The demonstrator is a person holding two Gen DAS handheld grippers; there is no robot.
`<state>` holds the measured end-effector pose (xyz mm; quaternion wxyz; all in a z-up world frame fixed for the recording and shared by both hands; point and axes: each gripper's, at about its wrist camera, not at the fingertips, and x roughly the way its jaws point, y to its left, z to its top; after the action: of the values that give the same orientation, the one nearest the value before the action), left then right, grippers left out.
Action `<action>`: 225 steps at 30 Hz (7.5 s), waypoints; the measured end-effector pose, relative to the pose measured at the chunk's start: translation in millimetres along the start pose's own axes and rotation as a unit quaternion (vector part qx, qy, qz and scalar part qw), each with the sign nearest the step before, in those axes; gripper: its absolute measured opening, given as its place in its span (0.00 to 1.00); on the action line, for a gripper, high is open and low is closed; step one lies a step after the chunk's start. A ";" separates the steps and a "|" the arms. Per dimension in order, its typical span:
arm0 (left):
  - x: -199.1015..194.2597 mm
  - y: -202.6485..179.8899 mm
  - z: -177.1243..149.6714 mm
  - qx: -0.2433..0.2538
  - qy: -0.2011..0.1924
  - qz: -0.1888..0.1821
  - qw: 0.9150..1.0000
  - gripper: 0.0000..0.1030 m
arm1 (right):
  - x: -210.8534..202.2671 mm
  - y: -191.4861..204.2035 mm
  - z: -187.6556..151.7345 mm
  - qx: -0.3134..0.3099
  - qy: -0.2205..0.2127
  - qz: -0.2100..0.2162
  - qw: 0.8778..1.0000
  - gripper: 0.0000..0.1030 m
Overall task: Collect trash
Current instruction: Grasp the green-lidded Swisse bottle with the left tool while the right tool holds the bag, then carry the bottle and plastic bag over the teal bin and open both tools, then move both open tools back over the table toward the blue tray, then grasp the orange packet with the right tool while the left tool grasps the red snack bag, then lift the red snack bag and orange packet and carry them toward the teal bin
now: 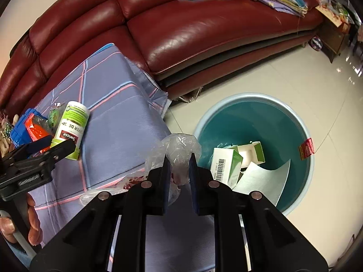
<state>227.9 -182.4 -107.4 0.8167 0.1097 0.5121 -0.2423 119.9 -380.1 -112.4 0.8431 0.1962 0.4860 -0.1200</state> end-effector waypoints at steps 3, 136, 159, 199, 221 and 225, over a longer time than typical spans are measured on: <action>6.8 -2.7 1.9 0.010 0.005 0.021 1.000 0.55 | 1.4 -7.2 -0.2 0.005 0.000 0.002 1.000 0.15; -154.6 119.8 -118.4 -0.094 -0.102 0.028 0.990 0.96 | -76.4 124.4 -37.9 -0.064 0.003 0.025 0.998 0.85; -103.0 235.6 -126.9 -0.173 -0.069 0.030 0.982 0.96 | 32.3 289.2 -2.7 -0.200 0.045 0.066 0.976 0.85; -41.9 207.1 -105.4 -0.185 -0.040 0.039 0.981 0.20 | 38.1 232.2 -12.4 -0.202 0.038 0.100 0.974 0.22; -98.2 77.9 -148.1 -0.067 -0.022 -0.040 0.997 0.18 | -27.3 130.3 -51.2 -0.132 0.014 0.097 0.986 0.22; -101.4 57.2 -150.0 -0.053 -0.021 -0.051 0.997 0.18 | -40.4 108.7 -59.9 -0.120 0.007 0.093 0.988 0.22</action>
<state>103.2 -40.5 -88.9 0.8185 0.0349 0.5118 -0.2585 96.2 -255.7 -81.1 0.8644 0.1390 0.4828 0.0191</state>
